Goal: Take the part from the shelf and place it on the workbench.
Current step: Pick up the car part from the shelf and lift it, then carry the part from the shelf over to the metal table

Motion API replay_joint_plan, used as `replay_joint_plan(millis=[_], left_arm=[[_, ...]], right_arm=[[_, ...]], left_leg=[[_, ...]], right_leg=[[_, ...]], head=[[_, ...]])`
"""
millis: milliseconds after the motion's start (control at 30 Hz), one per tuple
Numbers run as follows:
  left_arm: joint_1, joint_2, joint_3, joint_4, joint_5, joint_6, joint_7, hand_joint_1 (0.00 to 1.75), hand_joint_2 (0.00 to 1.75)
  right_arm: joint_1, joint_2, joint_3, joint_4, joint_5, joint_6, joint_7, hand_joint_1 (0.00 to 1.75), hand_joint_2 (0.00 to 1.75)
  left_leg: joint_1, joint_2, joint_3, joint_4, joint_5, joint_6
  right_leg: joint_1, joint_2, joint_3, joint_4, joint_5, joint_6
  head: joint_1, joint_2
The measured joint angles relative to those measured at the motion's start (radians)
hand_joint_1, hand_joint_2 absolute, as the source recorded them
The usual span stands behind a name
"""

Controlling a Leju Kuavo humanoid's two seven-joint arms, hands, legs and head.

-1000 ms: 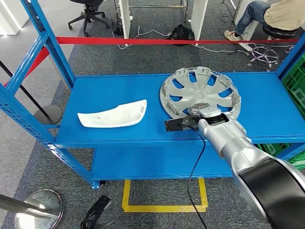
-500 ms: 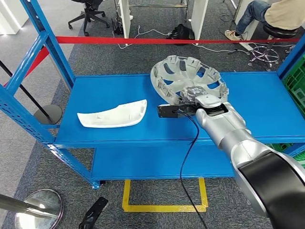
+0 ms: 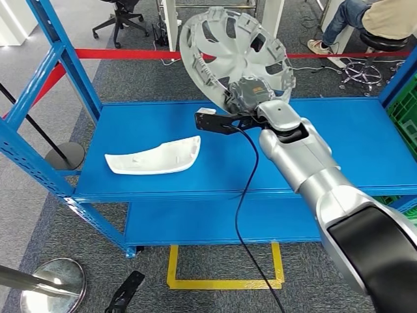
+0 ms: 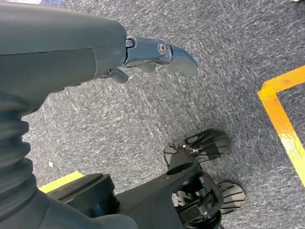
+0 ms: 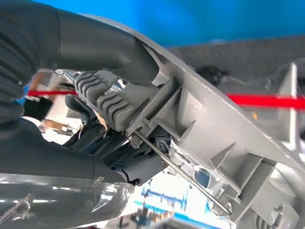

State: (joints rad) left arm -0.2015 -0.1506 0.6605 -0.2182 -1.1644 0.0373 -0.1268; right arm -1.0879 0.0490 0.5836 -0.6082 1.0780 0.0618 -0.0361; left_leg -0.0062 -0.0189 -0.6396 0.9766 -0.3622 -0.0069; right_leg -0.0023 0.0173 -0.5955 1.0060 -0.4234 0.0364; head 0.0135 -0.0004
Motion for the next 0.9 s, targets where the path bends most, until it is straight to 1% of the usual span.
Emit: replay_joint_plan(millis=[167, 500, 900], left_arm=[[0.004, 0.003, 0.000, 0.000, 0.001, 0.001, -0.002, 0.00, 1.75], [0.008, 0.005, 0.000, 0.000, 0.002, 0.005, -0.004, 0.00, 1.75], [0.007, 0.008, 0.001, 0.000, 0.004, 0.006, -0.004, 0.00, 1.75]], right_arm=[[0.011, -0.017, 0.024, -0.093, -0.019, -0.014, 0.013, 1.75, 1.75], [0.031, -0.047, 0.054, -0.189, -0.038, -0.031, 0.027, 1.75, 1.75], [0.051, -0.065, 0.069, -0.210, -0.054, -0.039, 0.032, 1.75, 1.75]], left_leg=[[0.000, 0.000, 0.000, 0.000, 0.000, 0.000], [0.000, 0.000, -0.001, 0.000, 0.000, 0.000], [0.000, 0.000, -0.001, 0.000, 0.000, 0.000]], right_leg=[[0.000, 0.000, 0.000, 0.000, 0.000, 0.000], [0.000, 0.000, -0.001, 0.000, 0.000, 0.000], [0.000, 0.000, -0.001, 0.000, 0.000, 0.000]], head=[[0.000, 0.000], [0.000, 0.000], [0.000, 0.000]])
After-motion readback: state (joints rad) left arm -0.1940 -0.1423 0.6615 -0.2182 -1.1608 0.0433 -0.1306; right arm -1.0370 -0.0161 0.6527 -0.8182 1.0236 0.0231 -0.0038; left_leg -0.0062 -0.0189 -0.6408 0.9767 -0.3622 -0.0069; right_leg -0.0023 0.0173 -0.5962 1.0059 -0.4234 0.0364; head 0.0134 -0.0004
